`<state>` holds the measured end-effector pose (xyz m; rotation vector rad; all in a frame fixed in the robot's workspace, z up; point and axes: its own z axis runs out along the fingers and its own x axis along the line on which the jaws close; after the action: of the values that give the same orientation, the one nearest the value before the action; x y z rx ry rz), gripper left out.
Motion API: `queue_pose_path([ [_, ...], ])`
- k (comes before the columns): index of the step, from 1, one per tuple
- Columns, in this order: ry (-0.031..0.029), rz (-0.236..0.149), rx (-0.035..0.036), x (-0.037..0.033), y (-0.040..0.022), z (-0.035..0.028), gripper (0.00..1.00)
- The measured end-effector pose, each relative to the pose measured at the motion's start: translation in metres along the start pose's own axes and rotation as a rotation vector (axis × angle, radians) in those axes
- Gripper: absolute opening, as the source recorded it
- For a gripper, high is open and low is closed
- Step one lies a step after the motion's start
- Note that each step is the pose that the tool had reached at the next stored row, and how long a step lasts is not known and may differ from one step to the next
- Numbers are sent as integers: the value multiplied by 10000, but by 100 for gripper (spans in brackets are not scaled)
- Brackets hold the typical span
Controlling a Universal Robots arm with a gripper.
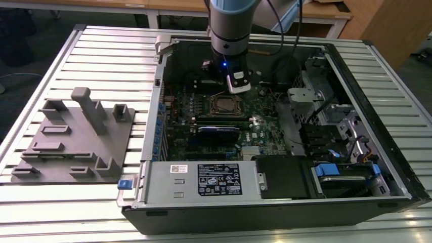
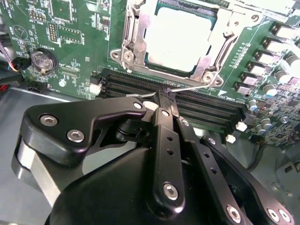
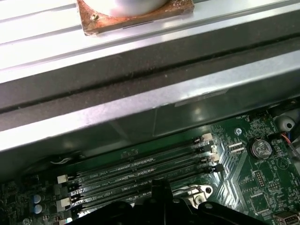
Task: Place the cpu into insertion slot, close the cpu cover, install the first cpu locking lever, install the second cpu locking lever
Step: 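Install the first cpu locking lever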
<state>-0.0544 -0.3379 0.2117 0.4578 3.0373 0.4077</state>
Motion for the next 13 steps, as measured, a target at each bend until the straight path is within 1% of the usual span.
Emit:
queue_pose_path([
  [1, -14, -4, 49, 0, 3, 4, 11],
  [2, -18, -6, 68, 1, 6, 7, 11],
  [5, -16, -5, 71, -7, 18, 12, 11],
  [13, -9, -3, 76, -70, 39, 19, 11],
])
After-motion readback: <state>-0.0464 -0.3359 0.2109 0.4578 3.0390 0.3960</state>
